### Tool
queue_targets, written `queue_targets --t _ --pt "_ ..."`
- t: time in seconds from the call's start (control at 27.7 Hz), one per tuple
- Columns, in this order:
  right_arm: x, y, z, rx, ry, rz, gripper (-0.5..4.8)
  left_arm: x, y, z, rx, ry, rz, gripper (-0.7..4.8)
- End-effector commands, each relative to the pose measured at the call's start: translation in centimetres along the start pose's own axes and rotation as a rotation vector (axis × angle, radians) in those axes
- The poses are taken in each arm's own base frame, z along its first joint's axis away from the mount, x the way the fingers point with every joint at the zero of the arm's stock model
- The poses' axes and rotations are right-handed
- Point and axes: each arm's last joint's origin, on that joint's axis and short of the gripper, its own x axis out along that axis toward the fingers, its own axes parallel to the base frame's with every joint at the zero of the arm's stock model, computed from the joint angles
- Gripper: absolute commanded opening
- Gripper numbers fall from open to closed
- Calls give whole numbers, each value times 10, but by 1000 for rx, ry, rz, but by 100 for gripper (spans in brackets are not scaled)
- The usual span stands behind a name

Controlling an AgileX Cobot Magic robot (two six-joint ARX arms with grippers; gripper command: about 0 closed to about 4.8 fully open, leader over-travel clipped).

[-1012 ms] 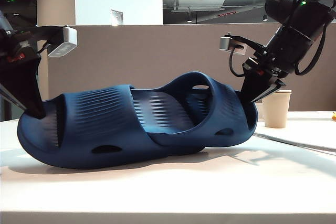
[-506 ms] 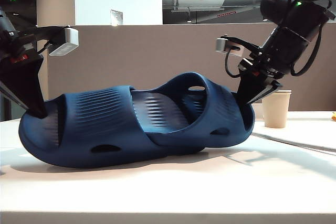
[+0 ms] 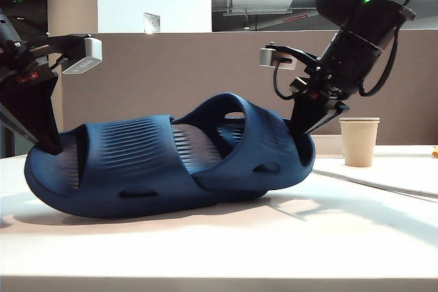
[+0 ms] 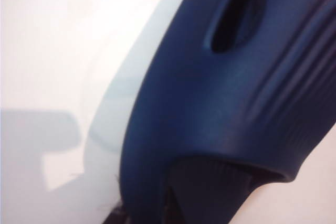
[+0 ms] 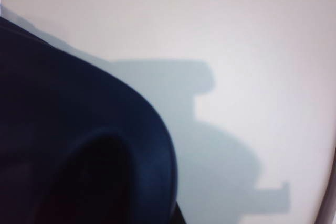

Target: Interlock the pair of blue slippers on the table with their fronts facing up.

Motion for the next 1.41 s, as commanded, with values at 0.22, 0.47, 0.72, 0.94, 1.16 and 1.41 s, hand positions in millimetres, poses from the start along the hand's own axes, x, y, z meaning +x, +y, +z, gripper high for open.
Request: queue_targets --t 0.22,0.47,0.72,0.94,1.16,1.41 --pt "17 25 6 0 -25 176 -1 -1 -4 20 78 -195 -95 -5" --pt "33 43 9 -34 -3 222 -1 2 -7 22 89 -197 -103 -5" --pt "39 55 15 -70 -17 236 -1 6 -8 22 77 -183 -106 -5" --pt "39 52 14 -73 10 147 -1 6 -6 21 68 -159 -41 -5" --pt "39 48 16 -55 10 68 35 6 -5 22 66 -156 -10 -4" --pt "39 41 17 -21 -2 -5 73 6 -3 21 62 -140 31 -4"
